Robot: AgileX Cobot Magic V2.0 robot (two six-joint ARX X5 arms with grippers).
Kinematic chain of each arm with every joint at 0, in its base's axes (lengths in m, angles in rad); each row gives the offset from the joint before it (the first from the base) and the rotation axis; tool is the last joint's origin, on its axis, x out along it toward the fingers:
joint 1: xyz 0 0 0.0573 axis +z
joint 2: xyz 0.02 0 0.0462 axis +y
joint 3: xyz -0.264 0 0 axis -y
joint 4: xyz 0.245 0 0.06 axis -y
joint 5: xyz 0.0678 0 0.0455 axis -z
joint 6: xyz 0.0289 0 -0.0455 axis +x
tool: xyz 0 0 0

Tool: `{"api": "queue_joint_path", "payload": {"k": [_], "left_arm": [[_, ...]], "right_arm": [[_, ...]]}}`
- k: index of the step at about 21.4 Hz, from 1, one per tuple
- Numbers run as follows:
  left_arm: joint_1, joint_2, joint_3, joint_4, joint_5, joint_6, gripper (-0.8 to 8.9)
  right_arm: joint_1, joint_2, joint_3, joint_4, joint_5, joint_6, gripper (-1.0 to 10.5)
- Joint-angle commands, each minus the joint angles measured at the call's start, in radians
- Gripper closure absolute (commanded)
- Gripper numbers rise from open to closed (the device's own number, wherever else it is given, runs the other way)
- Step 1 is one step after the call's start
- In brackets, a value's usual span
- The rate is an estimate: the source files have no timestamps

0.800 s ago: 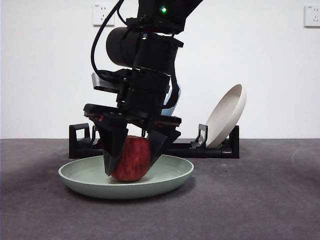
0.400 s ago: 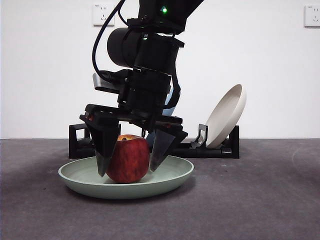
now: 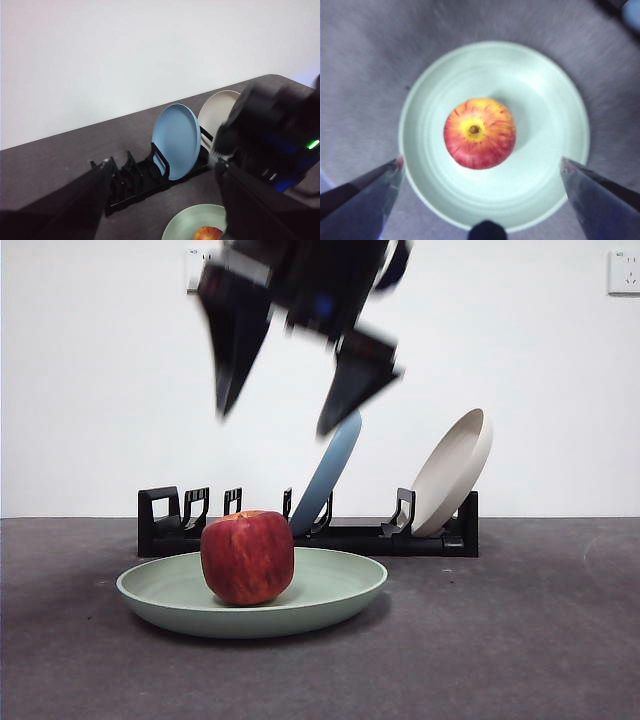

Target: Take the green plate from the plate rack,put the plate on the table,take the apple from the table,put the apple in the plate

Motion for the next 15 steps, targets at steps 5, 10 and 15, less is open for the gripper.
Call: {"api": "queue_joint_path", "payload": {"k": [5, 10, 15], "left_arm": [[0.003, 0.089, -0.006, 0.041, 0.004, 0.039, 5.16], [0.003, 0.154, -0.006, 0.051, 0.004, 0.102, 8.22], [0.021, 0.217, -0.006, 0.158, 0.007, 0.188, 8.22]], "right_arm": [[-0.031, -0.17, -0.001, -0.056, 0.003, -0.023, 5.1], [-0.075, -0.278, -0.001, -0.093, 0.014, -0.061, 9.7], [-0.151, -0.361, -0.001, -0.104, 0.051, -0.068, 9.6]]}}
